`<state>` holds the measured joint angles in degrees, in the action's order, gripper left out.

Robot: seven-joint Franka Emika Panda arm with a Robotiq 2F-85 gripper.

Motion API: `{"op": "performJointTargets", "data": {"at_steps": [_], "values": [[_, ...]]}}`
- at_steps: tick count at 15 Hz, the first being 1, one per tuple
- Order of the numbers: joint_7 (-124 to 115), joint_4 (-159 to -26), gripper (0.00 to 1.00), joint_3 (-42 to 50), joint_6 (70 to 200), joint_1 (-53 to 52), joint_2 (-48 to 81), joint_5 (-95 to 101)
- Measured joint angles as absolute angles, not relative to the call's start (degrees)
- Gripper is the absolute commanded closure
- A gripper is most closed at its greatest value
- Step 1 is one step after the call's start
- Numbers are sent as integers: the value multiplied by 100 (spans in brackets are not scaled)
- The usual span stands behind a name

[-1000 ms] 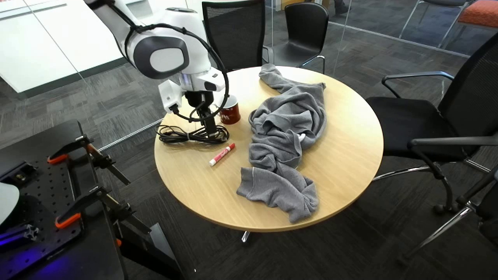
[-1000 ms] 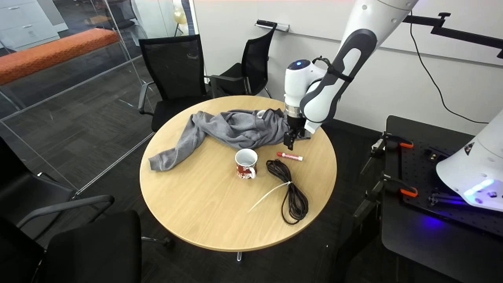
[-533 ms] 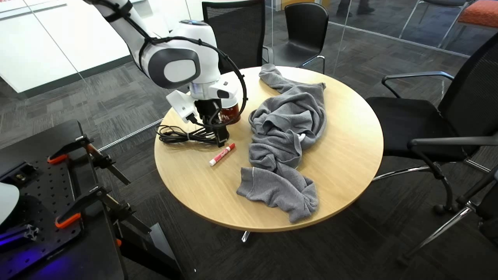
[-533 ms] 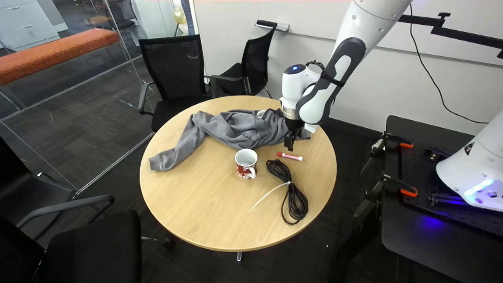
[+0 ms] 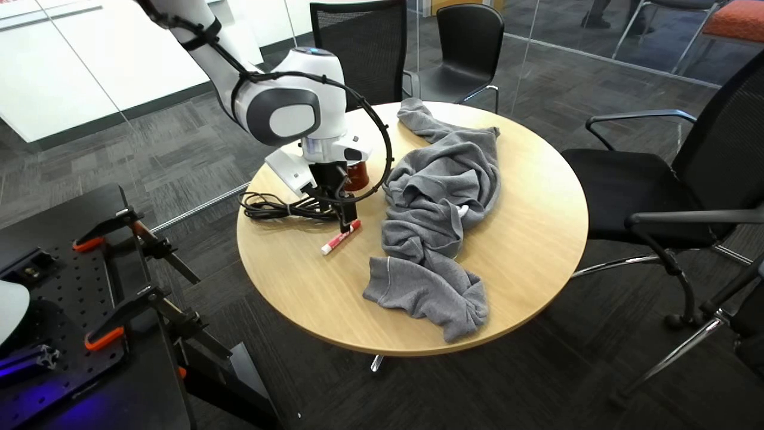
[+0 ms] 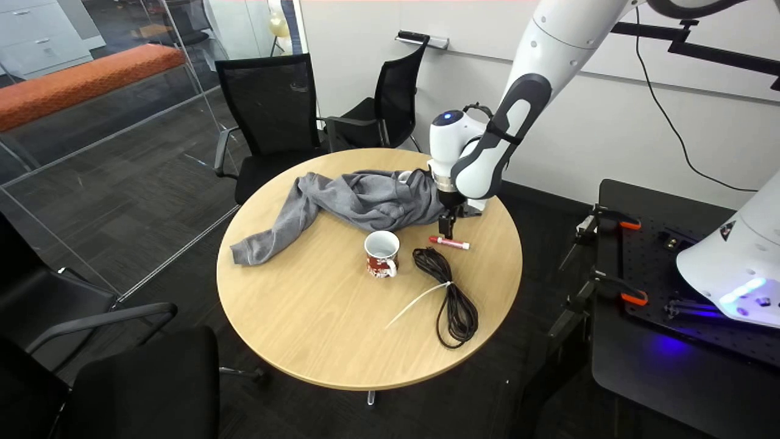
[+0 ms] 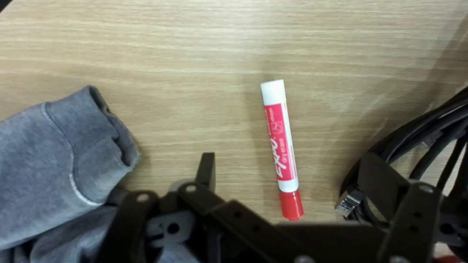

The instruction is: Put the orange marker in the mug

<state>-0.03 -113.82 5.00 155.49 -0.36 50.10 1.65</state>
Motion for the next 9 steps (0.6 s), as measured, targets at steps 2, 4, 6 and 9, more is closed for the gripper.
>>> {"op": "performJointTargets", "data": {"at_steps": [2, 4, 6, 9], "values": [[-3, -11243, 0, 493, 15472, -36, 5120, 167], [-3, -11106, 0, 487, 15404, -36, 5223, 167], [-3, -10967, 0, 481, 15339, -36, 5333, 167], [-3, -10762, 0, 477, 15216, -36, 5499, 167]]}}
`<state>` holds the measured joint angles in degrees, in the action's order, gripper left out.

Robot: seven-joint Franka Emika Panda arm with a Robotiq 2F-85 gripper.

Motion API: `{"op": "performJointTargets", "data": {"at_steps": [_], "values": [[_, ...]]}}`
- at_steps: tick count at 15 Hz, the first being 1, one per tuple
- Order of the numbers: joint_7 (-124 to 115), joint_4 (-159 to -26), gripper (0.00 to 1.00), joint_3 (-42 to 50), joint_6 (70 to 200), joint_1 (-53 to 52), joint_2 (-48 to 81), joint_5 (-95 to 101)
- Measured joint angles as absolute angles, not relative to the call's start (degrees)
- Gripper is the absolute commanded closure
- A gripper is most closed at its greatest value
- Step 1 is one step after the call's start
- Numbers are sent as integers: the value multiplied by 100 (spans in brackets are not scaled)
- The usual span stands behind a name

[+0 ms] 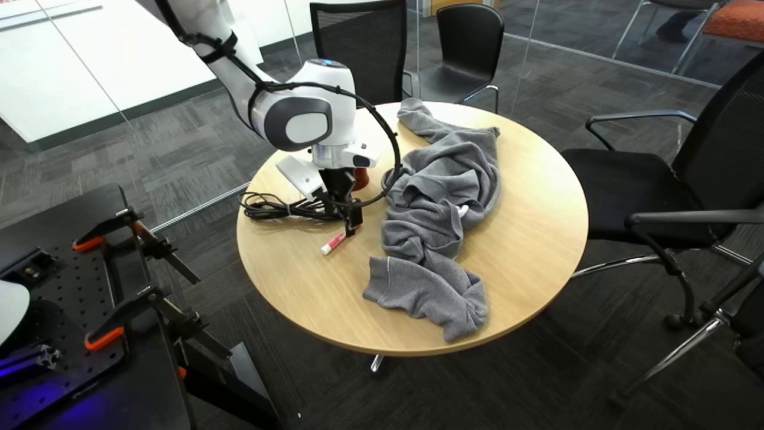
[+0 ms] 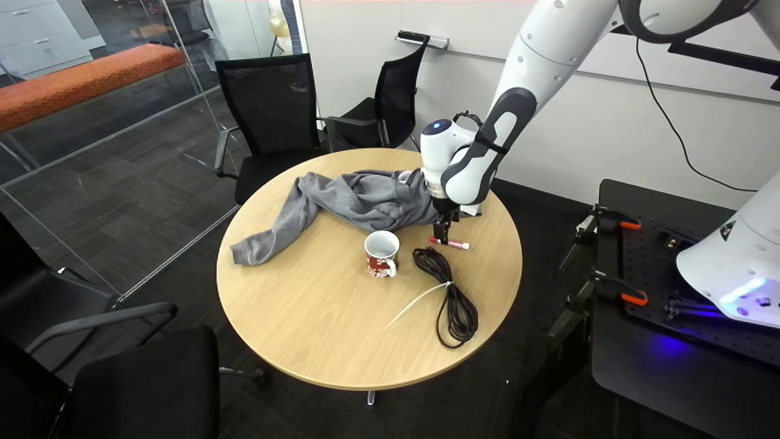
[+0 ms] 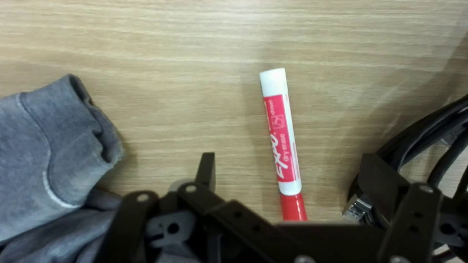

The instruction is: Put the orange marker in the mug

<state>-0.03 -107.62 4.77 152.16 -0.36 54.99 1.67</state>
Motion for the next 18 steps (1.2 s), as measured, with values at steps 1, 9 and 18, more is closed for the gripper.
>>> {"op": "performJointTargets", "data": {"at_steps": [1, 9, 18], "values": [[-3, -10699, 0, 477, 15172, -36, 5550, 167], [-3, -10271, 47, 477, 14867, -36, 5834, 167], [-3, -9954, 63, 477, 14525, 4, 5994, 167]]}}
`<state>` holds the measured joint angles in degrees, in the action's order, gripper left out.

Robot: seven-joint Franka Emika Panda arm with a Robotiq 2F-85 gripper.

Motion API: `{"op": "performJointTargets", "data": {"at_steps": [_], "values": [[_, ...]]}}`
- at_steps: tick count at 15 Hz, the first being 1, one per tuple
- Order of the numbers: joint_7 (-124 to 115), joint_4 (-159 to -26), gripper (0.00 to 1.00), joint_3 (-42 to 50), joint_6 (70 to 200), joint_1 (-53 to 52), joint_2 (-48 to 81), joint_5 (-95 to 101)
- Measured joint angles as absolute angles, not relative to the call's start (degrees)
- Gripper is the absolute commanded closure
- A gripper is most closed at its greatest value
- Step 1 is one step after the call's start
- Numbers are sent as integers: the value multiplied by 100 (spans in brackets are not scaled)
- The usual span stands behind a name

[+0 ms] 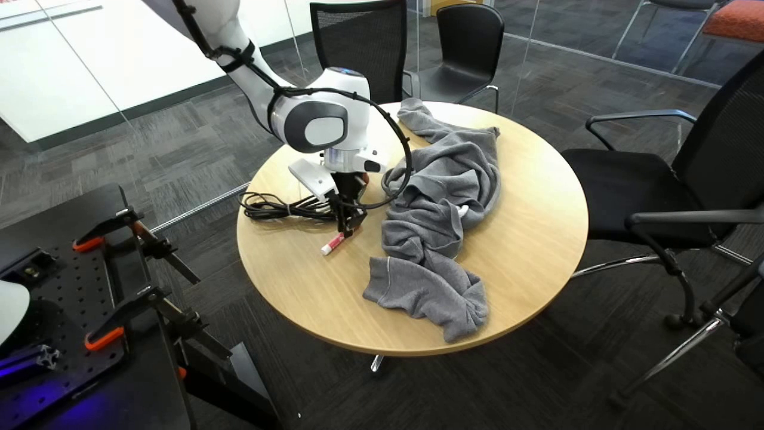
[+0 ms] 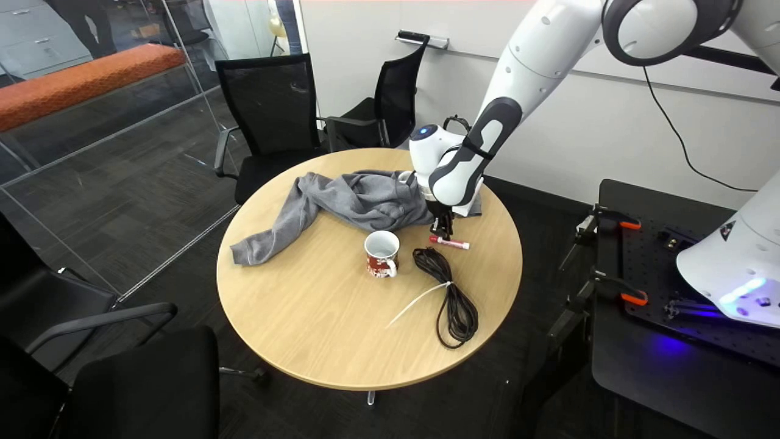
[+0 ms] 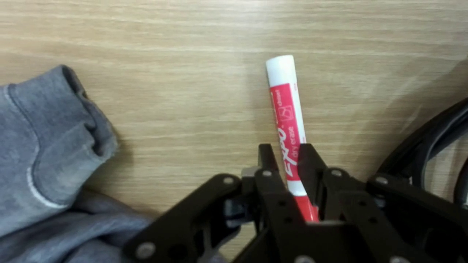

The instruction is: Put the orange marker in the mug

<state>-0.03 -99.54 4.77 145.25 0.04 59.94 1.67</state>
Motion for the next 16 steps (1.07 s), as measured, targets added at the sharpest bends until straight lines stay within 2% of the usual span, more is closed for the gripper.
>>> {"op": "performJointTargets", "data": {"at_steps": [4, 6, 11, 12, 14, 16], "values": [[-3, -9825, 44, 475, 14355, 20, 6049, 167], [-3, -9771, 40, 473, 14307, 22, 6086, 167], [-3, -9694, 55, 401, 14286, 45, 6154, 166], [-3, -9687, 77, 382, 14286, 52, 6154, 166], [-3, -9669, 83, 354, 14277, 62, 6158, 166], [-3, -9654, 97, 343, 14260, 68, 6166, 166]]}}
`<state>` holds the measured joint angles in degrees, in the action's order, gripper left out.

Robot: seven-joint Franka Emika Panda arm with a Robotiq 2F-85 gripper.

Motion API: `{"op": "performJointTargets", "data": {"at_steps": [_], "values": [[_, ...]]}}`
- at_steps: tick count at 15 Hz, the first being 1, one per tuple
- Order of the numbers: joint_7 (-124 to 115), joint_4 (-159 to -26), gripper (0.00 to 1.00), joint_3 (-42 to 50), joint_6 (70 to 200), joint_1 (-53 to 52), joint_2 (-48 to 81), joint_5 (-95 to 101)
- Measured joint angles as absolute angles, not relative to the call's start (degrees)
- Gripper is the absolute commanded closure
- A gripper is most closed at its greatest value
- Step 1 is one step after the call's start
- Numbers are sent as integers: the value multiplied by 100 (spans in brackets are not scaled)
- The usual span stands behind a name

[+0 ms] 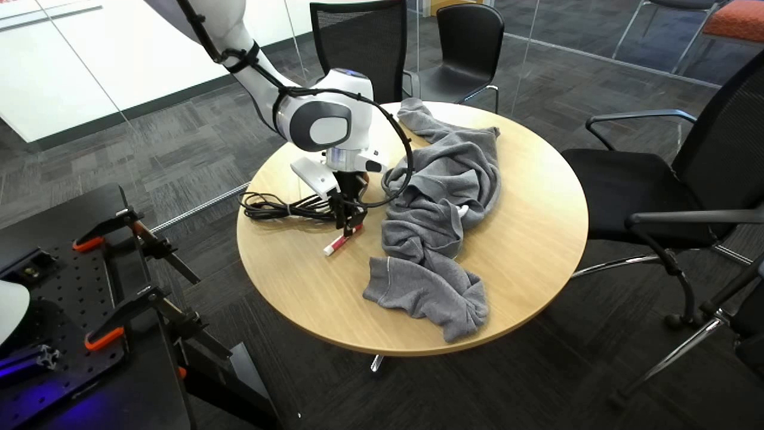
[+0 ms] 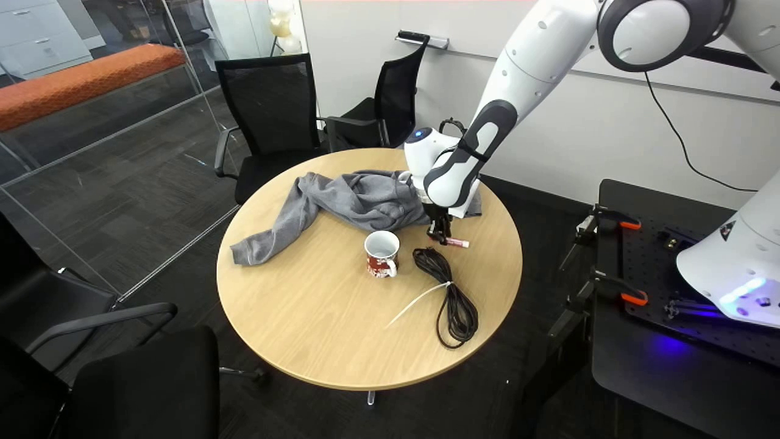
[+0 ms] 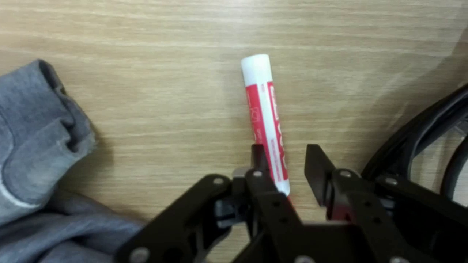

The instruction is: Put the orange marker in the mug

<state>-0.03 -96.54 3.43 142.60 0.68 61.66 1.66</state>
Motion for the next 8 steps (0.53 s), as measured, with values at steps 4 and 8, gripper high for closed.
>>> {"op": "performJointTargets", "data": {"at_steps": [4, 8], "values": [[-3, -9586, 88, 338, 14198, 89, 6182, 166], [-3, -9471, 63, 337, 14018, 101, 6211, 165]]}}
